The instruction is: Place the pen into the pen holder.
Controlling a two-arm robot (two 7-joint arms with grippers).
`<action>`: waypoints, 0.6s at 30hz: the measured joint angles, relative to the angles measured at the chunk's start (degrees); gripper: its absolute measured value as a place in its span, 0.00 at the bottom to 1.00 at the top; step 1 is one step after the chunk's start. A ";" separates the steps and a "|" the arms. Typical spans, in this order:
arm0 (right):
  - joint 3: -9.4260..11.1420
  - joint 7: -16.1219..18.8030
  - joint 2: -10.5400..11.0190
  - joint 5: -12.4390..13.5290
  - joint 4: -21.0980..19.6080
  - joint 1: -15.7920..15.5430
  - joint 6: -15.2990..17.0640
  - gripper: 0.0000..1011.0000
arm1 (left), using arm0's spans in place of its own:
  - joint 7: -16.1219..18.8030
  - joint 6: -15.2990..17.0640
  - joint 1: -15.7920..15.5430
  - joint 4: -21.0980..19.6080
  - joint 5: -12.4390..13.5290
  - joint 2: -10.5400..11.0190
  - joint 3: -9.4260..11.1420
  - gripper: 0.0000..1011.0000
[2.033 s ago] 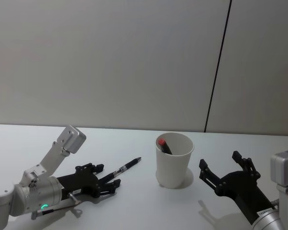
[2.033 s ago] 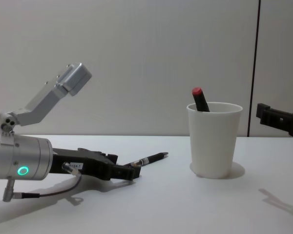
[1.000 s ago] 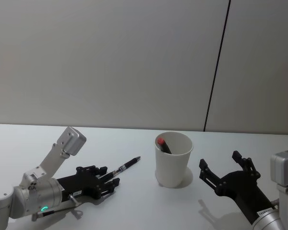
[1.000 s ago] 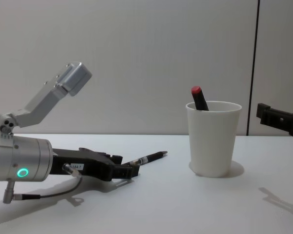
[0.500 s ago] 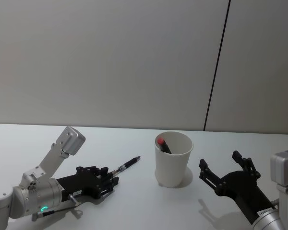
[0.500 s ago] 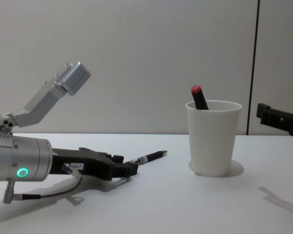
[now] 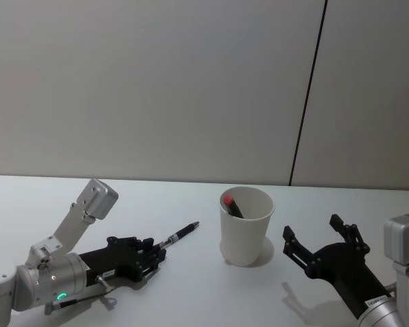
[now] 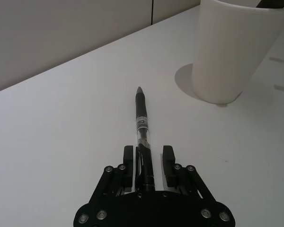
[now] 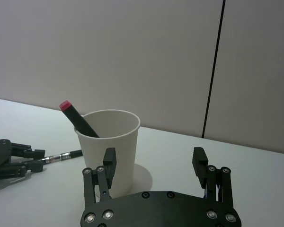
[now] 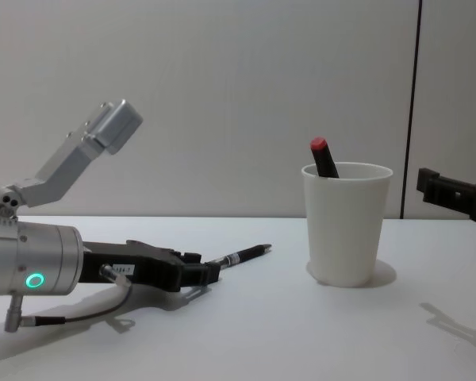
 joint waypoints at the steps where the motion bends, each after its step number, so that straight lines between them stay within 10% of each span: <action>1: 0.00 0.00 0.00 0.00 0.00 0.00 0.00 0.99 | -0.01 0.00 0.01 0.01 -0.05 -0.01 -0.02 0.38; 18: 0.00 0.00 0.00 0.00 0.00 0.00 0.00 0.99 | -0.23 -0.05 0.04 0.14 -0.76 -0.07 -0.28 0.19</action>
